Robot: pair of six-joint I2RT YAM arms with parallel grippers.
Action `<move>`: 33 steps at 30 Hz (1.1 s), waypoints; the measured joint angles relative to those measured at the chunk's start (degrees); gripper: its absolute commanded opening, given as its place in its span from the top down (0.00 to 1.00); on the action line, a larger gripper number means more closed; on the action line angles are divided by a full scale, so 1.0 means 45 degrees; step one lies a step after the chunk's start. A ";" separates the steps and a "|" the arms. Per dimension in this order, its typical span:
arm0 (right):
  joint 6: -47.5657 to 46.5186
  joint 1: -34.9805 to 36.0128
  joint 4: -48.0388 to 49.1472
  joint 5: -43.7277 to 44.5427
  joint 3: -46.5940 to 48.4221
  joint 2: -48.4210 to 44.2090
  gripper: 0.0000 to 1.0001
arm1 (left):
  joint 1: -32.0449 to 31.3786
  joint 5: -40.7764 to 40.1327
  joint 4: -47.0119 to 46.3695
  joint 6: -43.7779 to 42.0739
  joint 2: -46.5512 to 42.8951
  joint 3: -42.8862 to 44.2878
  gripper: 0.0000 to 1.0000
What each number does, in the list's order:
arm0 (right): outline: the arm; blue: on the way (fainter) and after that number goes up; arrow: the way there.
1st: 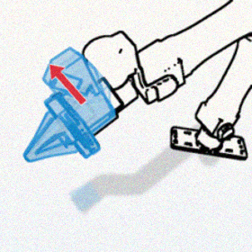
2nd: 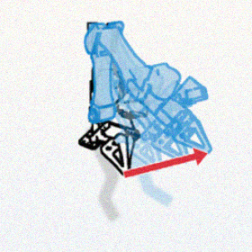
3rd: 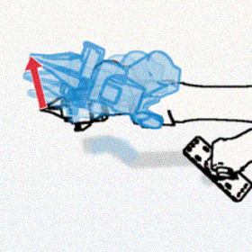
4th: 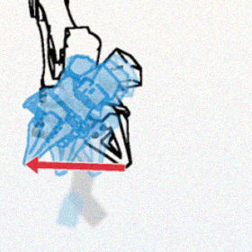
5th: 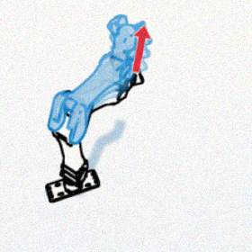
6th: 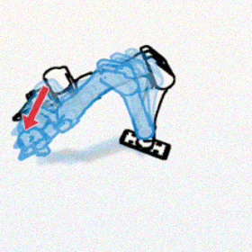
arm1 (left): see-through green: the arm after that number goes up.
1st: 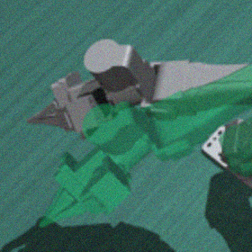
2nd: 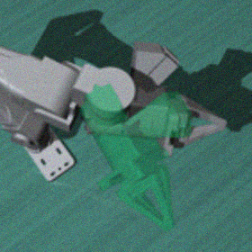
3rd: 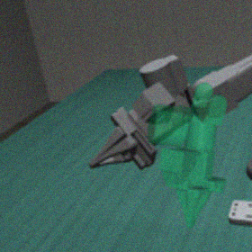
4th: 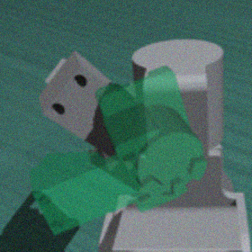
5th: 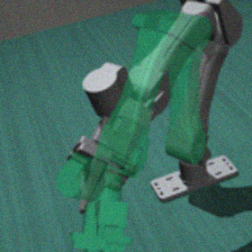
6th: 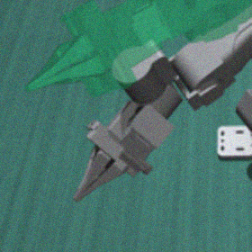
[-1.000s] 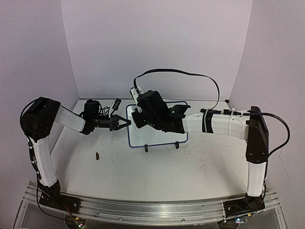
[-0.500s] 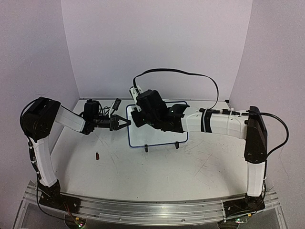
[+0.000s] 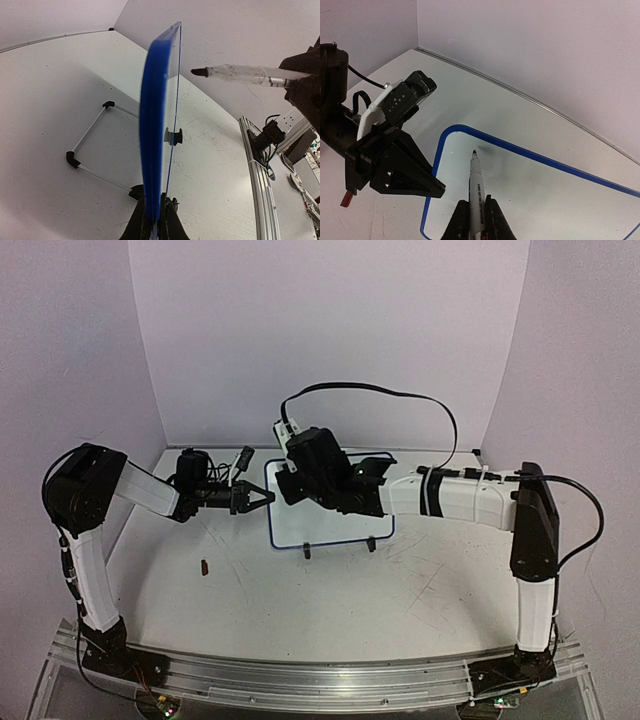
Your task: Write a sentence on the whiteboard
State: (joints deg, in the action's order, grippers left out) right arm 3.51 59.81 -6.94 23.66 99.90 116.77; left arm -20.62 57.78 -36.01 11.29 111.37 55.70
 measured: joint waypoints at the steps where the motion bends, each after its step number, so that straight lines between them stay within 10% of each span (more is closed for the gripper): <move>1: 0.0005 -0.0010 -0.0015 0.0000 0.0019 0.0034 1.00 | 0.0000 0.0000 0.0000 0.0000 0.0000 0.0000 1.00; 33: 0.0146 -0.0034 -0.0151 -0.0029 0.0471 0.0534 1.00 | -0.0005 -0.0068 0.0126 -0.0117 -0.0073 -0.0005 1.00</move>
State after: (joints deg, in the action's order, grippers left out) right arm 4.16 59.66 -7.62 23.53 102.02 119.17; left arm -20.64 57.47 -35.44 10.76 111.04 55.68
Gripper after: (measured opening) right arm 0.098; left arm 0.056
